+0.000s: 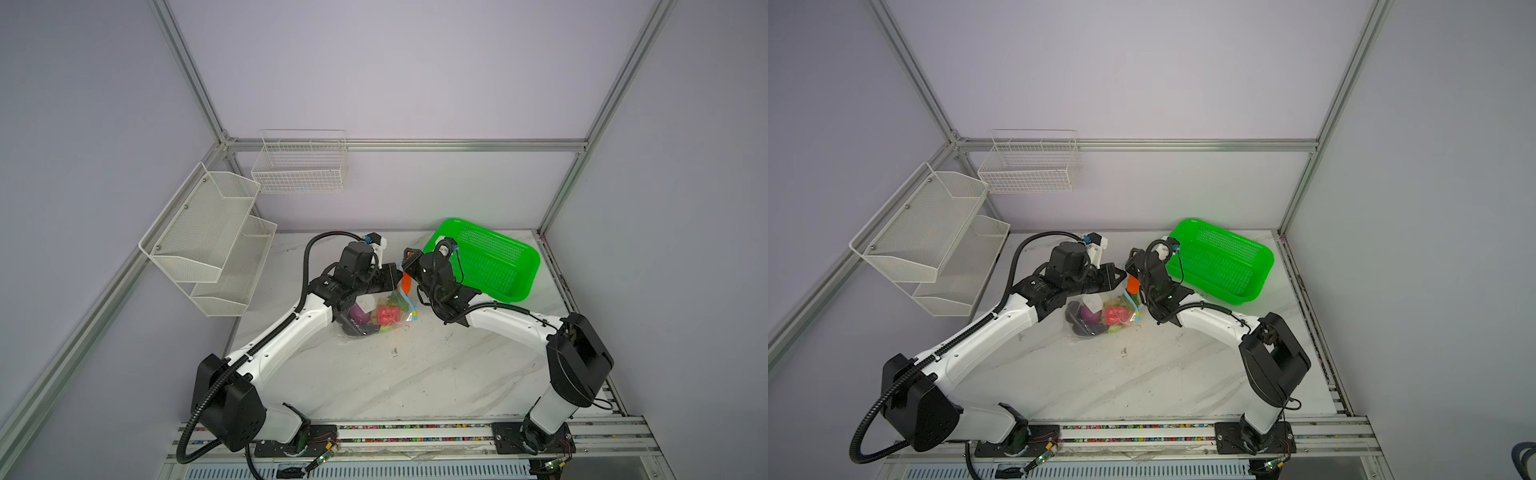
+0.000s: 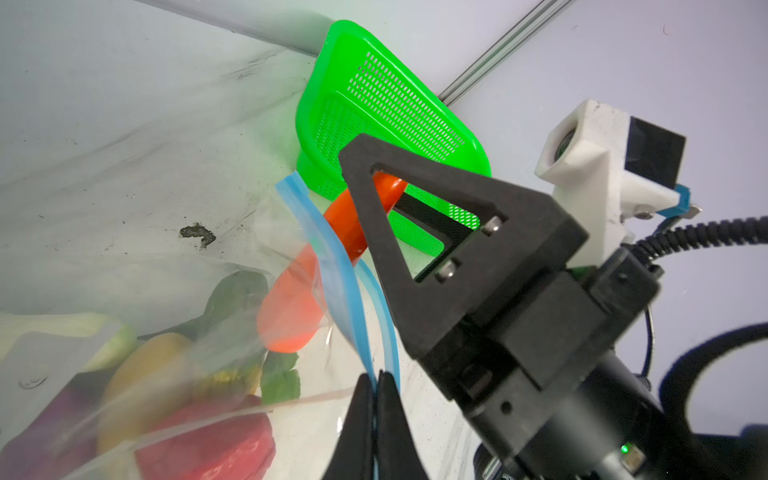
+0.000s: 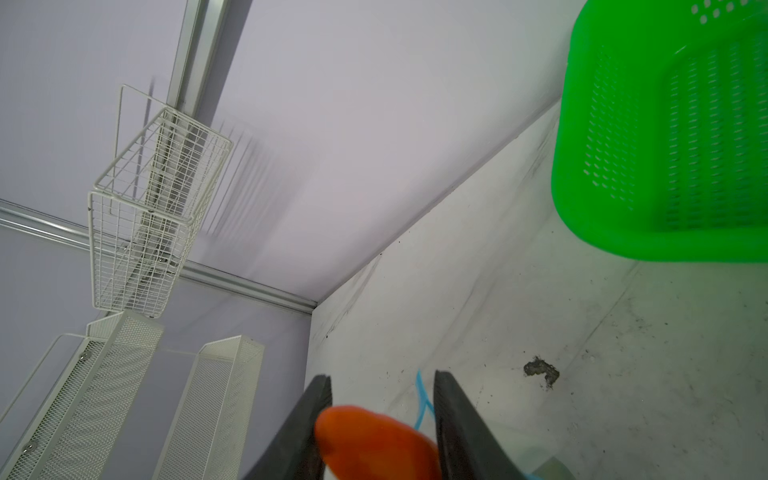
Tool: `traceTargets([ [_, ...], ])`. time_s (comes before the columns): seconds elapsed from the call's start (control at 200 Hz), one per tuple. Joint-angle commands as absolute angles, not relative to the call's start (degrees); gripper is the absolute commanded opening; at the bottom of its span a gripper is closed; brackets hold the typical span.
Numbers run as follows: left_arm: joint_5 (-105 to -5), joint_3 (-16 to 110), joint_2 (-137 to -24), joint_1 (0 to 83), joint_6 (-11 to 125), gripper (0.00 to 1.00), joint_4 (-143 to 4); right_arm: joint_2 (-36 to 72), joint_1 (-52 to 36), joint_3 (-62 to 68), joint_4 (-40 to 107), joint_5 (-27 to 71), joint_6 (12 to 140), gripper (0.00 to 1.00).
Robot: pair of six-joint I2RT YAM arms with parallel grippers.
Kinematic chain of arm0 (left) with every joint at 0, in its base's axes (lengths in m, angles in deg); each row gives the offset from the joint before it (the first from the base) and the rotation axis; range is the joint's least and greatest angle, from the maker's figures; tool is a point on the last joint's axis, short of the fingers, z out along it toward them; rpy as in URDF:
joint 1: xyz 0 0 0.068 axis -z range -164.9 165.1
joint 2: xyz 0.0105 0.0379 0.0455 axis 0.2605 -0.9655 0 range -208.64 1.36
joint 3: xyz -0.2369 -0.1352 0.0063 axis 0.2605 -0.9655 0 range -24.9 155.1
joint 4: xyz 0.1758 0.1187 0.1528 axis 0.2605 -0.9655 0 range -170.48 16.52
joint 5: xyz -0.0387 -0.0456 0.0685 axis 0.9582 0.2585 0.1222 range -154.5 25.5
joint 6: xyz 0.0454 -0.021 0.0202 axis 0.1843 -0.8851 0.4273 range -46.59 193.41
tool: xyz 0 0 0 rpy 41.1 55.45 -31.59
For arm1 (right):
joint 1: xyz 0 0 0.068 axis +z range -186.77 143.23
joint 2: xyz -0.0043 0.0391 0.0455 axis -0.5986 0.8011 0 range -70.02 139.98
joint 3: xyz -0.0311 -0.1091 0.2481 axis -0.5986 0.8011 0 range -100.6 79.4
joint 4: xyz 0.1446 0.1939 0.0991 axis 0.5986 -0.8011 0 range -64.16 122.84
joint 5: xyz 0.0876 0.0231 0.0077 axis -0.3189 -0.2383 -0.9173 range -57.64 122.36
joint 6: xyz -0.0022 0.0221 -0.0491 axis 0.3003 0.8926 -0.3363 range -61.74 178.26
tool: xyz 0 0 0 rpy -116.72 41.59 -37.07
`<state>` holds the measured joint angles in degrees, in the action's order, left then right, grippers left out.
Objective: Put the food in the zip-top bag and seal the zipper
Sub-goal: 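Lower the carrot into the bag held open by the left gripper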
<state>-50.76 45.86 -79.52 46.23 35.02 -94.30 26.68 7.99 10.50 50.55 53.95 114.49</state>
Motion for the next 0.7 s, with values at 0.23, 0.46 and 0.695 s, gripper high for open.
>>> traceTargets([
  [0.23,-50.9,48.1,-78.1,46.0,35.0,0.00,-92.1,25.5,8.4,9.5,51.3,53.0,112.9,0.40],
  [0.46,-51.8,47.8,-77.3,45.9,35.5,0.00,-92.1,23.1,8.4,10.5,52.0,52.2,112.2,0.31],
  [0.695,-51.9,47.8,-77.3,45.9,35.6,0.00,-91.9,22.4,8.4,11.9,51.8,48.5,114.6,0.14],
])
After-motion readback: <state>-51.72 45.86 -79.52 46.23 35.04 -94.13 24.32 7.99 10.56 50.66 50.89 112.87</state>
